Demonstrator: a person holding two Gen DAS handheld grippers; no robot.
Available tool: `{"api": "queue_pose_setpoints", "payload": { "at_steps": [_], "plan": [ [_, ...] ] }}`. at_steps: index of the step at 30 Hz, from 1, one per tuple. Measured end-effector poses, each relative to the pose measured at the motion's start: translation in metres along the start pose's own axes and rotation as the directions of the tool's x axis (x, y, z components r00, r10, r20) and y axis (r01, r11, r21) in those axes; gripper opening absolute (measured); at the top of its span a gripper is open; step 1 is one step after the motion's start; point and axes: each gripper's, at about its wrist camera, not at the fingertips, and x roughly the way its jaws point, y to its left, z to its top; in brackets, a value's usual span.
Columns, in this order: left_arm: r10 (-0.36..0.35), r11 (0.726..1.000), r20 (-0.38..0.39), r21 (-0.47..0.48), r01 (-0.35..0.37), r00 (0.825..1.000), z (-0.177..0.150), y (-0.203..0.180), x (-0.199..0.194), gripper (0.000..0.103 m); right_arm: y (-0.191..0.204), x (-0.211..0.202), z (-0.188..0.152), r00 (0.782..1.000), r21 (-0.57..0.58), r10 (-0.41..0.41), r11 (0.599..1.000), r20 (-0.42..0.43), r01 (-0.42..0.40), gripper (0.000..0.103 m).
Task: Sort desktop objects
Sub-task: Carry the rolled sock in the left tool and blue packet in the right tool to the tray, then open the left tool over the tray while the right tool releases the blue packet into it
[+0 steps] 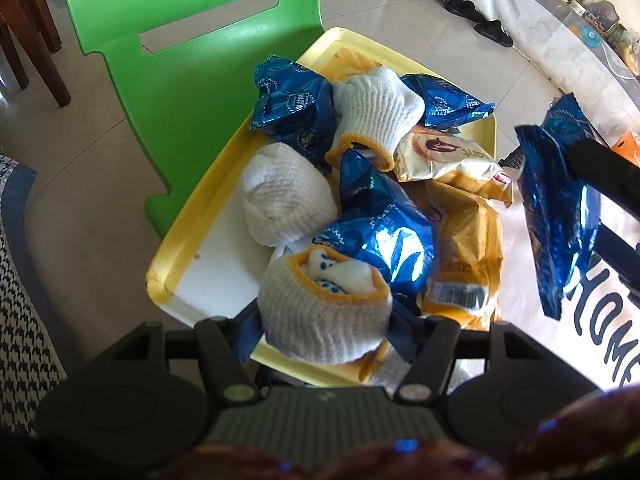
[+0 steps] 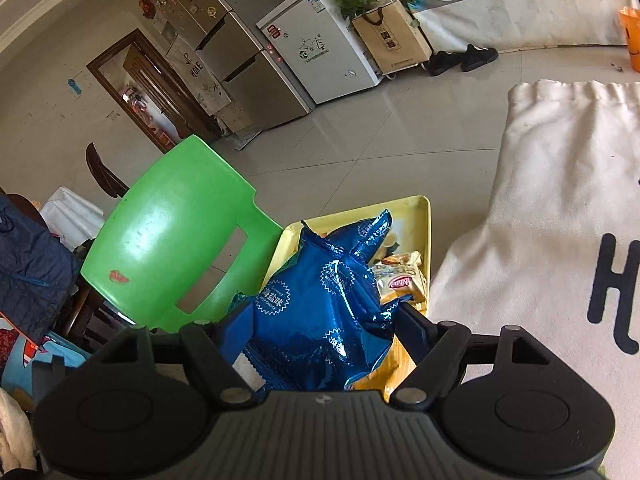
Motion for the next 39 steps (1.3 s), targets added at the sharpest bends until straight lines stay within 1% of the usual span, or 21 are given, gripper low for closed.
{"api": "queue_pose_setpoints", "payload": {
  "at_steps": [3, 7, 10, 14, 15, 16, 18, 20, 22, 24, 27, 30, 32, 34, 39],
  "plan": [
    [-0.001, 1.000, -0.005, -0.007, 0.001, 1.000, 0.001, -0.001, 0.003, 0.062, 0.003, 0.014, 0.003, 1.000, 0.001, 0.012, 1.000, -0.005, -0.012, 0.077],
    [0.002, 1.000, -0.004, -0.018, -0.002, 1.000, 0.002, -0.002, 0.005, 0.062, 0.014, 0.028, 0.005, 0.999, -0.029, 0.038, 0.999, -0.005, -0.038, 0.077],
    [0.004, 1.000, -0.002, -0.027, -0.004, 1.000, 0.003, -0.002, 0.006, 0.063, 0.019, 0.038, 0.007, 0.999, -0.044, 0.033, 0.998, -0.001, -0.033, 0.077],
    [-0.017, 1.000, -0.012, -0.008, 0.017, 1.000, 0.001, -0.005, 0.007, 0.074, 0.019, 0.047, 0.008, 1.000, -0.031, 0.019, 0.999, -0.005, -0.019, 0.081],
    [-0.014, 1.000, -0.010, -0.003, 0.014, 1.000, 0.002, -0.006, 0.008, 0.075, 0.018, 0.048, 0.008, 1.000, -0.029, 0.013, 1.000, -0.008, -0.013, 0.081],
    [-0.012, 1.000, -0.005, -0.006, 0.012, 1.000, 0.002, -0.006, 0.008, 0.077, 0.018, 0.048, 0.008, 1.000, -0.028, 0.012, 1.000, -0.006, -0.012, 0.081],
    [-0.011, 0.999, 0.001, -0.036, 0.011, 1.000, 0.005, -0.003, 0.007, 0.084, 0.016, 0.045, 0.007, 1.000, -0.021, 0.014, 1.000, 0.000, -0.014, 0.081],
    [-0.022, 0.998, 0.010, -0.055, 0.023, 1.000, 0.006, -0.001, 0.004, 0.084, 0.015, 0.041, 0.009, 1.000, -0.012, 0.019, 1.000, -0.001, -0.019, 0.081],
    [-0.033, 0.999, 0.023, -0.035, 0.034, 0.999, 0.006, -0.005, 0.001, 0.086, 0.015, 0.037, 0.010, 1.000, -0.016, 0.018, 1.000, 0.009, -0.018, 0.081],
    [-0.029, 0.999, 0.031, -0.019, 0.030, 0.999, 0.005, -0.009, -0.001, 0.087, 0.015, 0.034, 0.011, 1.000, -0.016, 0.010, 1.000, 0.017, -0.009, 0.081],
    [-0.033, 0.999, 0.034, -0.028, 0.034, 0.999, 0.007, -0.009, -0.002, 0.088, 0.014, 0.029, 0.012, 1.000, -0.010, 0.002, 1.000, 0.013, -0.002, 0.081],
    [-0.011, 1.000, 0.047, -0.024, 0.013, 0.999, 0.007, -0.009, -0.004, 0.089, 0.018, 0.023, 0.010, 0.999, -0.043, -0.035, 0.998, 0.002, 0.035, 0.081],
    [-0.014, 0.999, 0.045, -0.030, 0.015, 0.999, 0.006, -0.009, -0.007, 0.091, 0.020, 0.019, 0.009, 0.999, -0.059, -0.049, 0.997, 0.011, 0.049, 0.082],
    [-0.007, 1.000, 0.047, -0.027, 0.008, 0.999, 0.005, -0.010, -0.009, 0.096, 0.020, 0.016, 0.008, 0.998, -0.056, -0.064, 0.996, 0.006, 0.064, 0.082],
    [0.001, 1.000, 0.047, -0.018, -0.001, 0.999, 0.006, -0.012, -0.011, 0.099, 0.019, 0.009, 0.004, 0.994, -0.055, -0.110, 0.992, 0.005, 0.110, 0.082]
  ]
}}
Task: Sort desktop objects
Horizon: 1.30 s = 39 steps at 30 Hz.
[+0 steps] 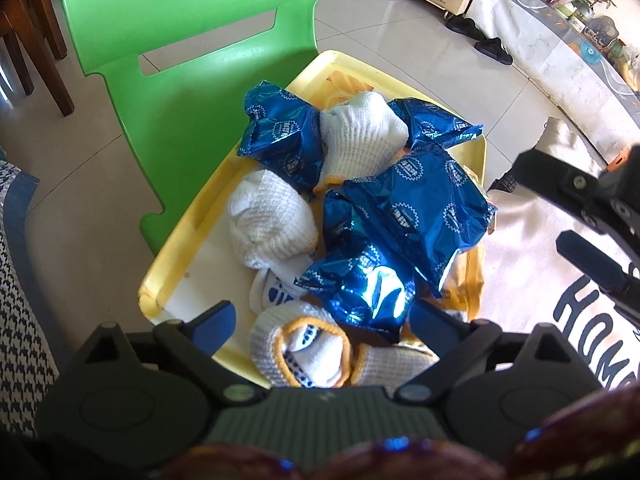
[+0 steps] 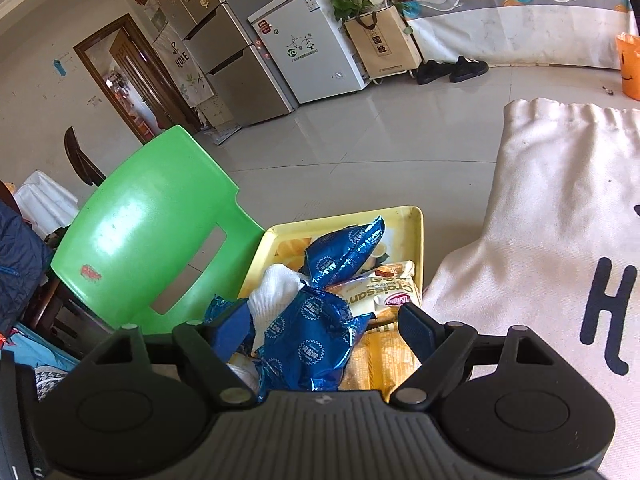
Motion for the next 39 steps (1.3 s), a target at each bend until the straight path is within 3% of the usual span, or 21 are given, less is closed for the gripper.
{"api": "queue_pose_setpoints", "payload": {
  "at_steps": [9, 19, 32, 39],
  "plan": [
    [0.027, 0.999, 0.027, 0.042, -0.028, 0.999, -0.005, -0.006, -0.011, 0.102, -0.002, -0.025, -0.010, 0.995, -0.024, -0.100, 0.995, -0.009, 0.100, 0.085],
    [0.046, 0.993, 0.031, 0.108, -0.049, 0.998, -0.019, -0.013, -0.021, 0.102, -0.009, -0.060, -0.034, 0.974, -0.065, -0.220, 0.974, -0.050, 0.216, 0.088],
    [0.077, 0.978, 0.059, 0.188, -0.087, 0.995, -0.053, -0.013, -0.039, 0.102, -0.017, -0.090, -0.063, 0.946, -0.149, -0.287, 0.953, -0.152, 0.265, 0.089],
    [0.092, 0.967, 0.045, 0.234, -0.100, 0.995, -0.074, -0.016, -0.050, 0.102, -0.016, -0.102, -0.066, 0.943, -0.193, -0.297, 0.944, -0.147, 0.267, 0.093]
  ]
}}
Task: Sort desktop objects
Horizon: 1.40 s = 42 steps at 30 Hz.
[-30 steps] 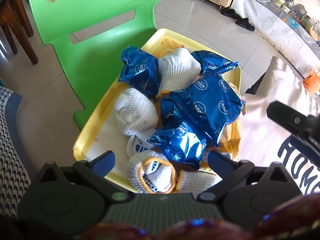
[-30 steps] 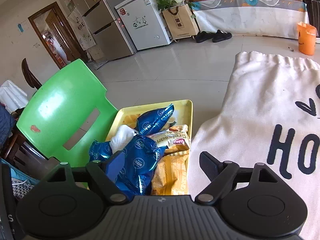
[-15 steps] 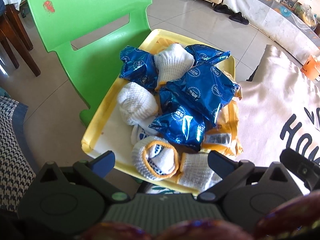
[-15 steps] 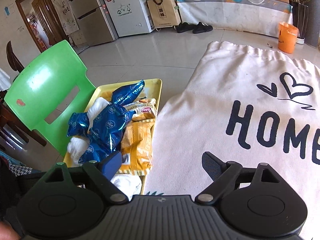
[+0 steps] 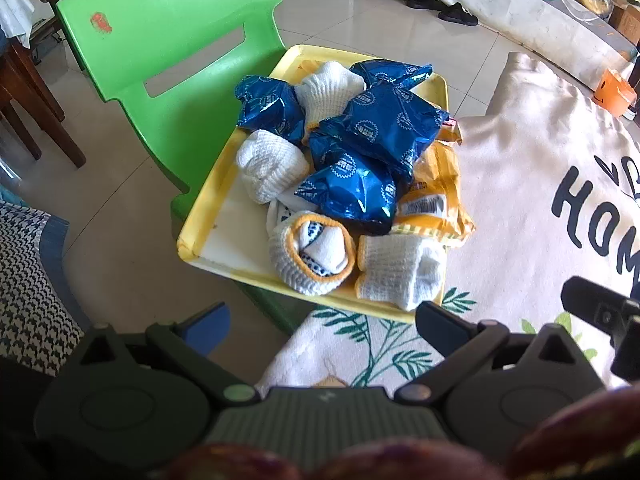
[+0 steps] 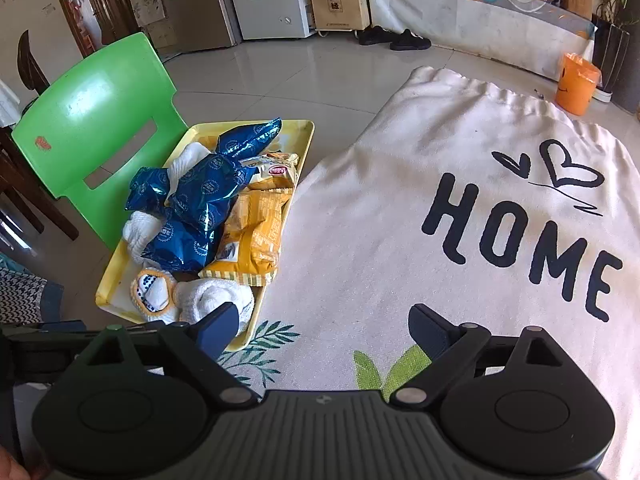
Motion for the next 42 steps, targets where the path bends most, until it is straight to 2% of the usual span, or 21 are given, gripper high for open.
{"api": "queue_pose_setpoints", "payload": {
  "at_steps": [12, 16, 28, 35, 42],
  "plan": [
    [0.034, 0.999, 0.002, 0.035, -0.034, 0.999, -0.033, -0.017, -0.023, 0.103, 0.007, -0.004, -0.006, 0.999, -0.135, -0.040, 0.990, -0.019, 0.037, 0.093],
    [0.047, 0.999, 0.013, 0.022, -0.047, 0.999, -0.035, -0.017, -0.034, 0.103, 0.007, -0.004, -0.008, 0.999, -0.116, 0.015, 0.993, -0.044, -0.020, 0.093],
    [0.065, 0.995, 0.034, 0.067, -0.068, 0.997, -0.039, -0.030, -0.054, 0.103, -0.004, -0.013, -0.007, 1.000, -0.099, 0.003, 0.995, -0.023, -0.005, 0.093],
    [0.061, 0.994, 0.042, 0.090, -0.064, 0.997, -0.037, -0.043, -0.059, 0.103, -0.017, -0.020, -0.005, 1.000, -0.053, 0.022, 0.998, -0.004, -0.022, 0.093],
    [0.042, 0.995, 0.045, 0.087, -0.046, 0.998, -0.037, -0.048, -0.066, 0.103, -0.020, -0.028, -0.008, 0.998, -0.082, 0.061, 0.995, 0.022, -0.059, 0.093]
  ]
}}
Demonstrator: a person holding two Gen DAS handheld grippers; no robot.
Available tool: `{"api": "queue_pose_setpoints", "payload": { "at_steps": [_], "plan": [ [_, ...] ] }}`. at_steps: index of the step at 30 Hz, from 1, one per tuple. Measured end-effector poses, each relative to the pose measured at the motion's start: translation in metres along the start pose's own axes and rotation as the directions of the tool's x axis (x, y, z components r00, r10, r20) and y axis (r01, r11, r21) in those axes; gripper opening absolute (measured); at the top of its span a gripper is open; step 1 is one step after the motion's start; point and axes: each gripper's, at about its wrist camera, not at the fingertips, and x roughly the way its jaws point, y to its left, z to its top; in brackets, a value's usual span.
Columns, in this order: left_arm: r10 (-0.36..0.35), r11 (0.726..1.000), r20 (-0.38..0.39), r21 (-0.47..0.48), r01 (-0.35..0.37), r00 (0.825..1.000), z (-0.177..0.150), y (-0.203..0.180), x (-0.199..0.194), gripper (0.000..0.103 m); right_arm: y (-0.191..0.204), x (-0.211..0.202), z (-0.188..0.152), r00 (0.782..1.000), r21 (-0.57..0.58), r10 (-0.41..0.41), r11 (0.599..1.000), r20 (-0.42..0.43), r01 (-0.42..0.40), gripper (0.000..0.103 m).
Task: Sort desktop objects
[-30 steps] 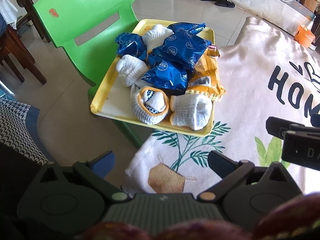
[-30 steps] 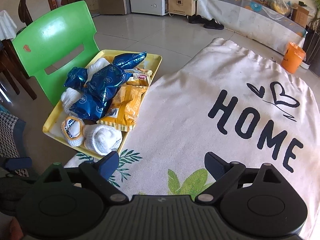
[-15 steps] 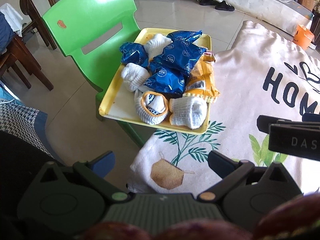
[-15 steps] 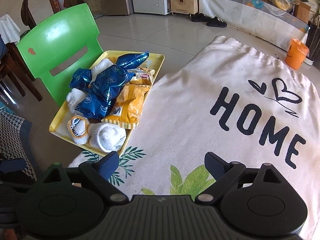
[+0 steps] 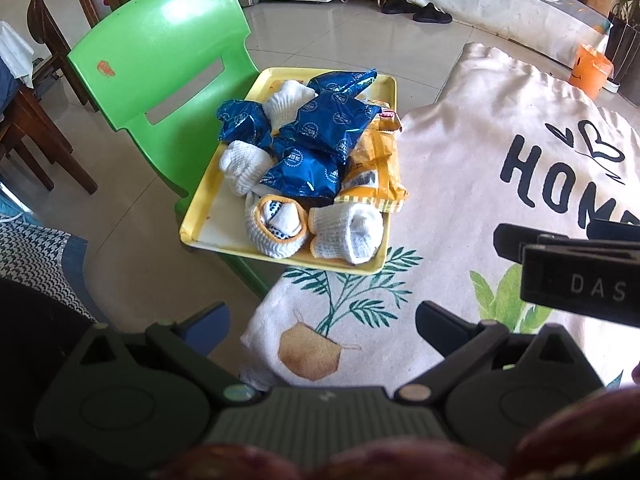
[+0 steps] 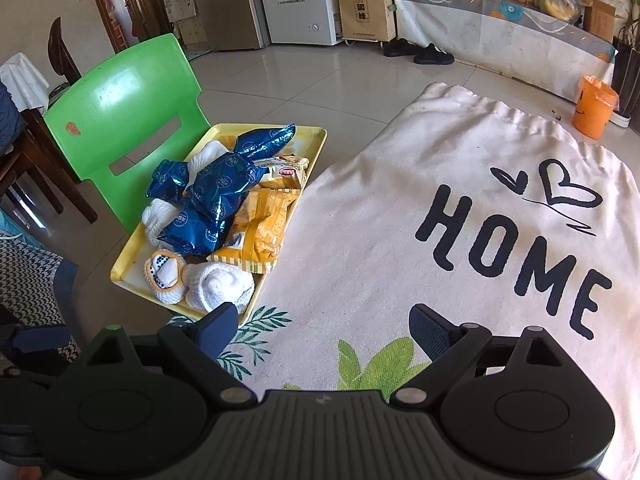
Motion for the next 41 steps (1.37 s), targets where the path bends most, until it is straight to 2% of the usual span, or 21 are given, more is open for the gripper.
{"api": "queue_pose_setpoints", "payload": {
  "at_steps": [6, 18, 30, 34, 41],
  "plan": [
    [-0.019, 1.000, -0.016, -0.025, 0.018, 1.000, -0.001, 0.001, -0.003, 0.103, -0.007, -0.004, -0.004, 1.000, 0.001, 0.007, 1.000, 0.005, -0.007, 0.093],
    [-0.038, 0.999, -0.027, -0.014, 0.037, 0.999, 0.000, -0.004, -0.004, 0.103, -0.030, -0.003, -0.012, 0.999, 0.047, -0.038, 0.998, -0.006, 0.038, 0.093],
    [-0.048, 0.999, -0.052, -0.007, 0.047, 0.998, 0.003, -0.007, 0.006, 0.103, -0.028, 0.004, -0.011, 0.999, 0.020, -0.042, 0.999, -0.013, 0.043, 0.093],
    [-0.050, 0.999, -0.058, 0.000, 0.050, 0.997, 0.005, -0.006, 0.012, 0.102, -0.037, 0.011, -0.011, 0.999, 0.051, -0.047, 0.998, -0.027, 0.048, 0.093],
    [-0.054, 0.998, -0.074, 0.031, 0.056, 0.996, 0.014, -0.007, 0.025, 0.102, -0.079, 0.030, -0.020, 0.989, 0.151, -0.137, 0.978, -0.052, 0.143, 0.093]
  ]
}}
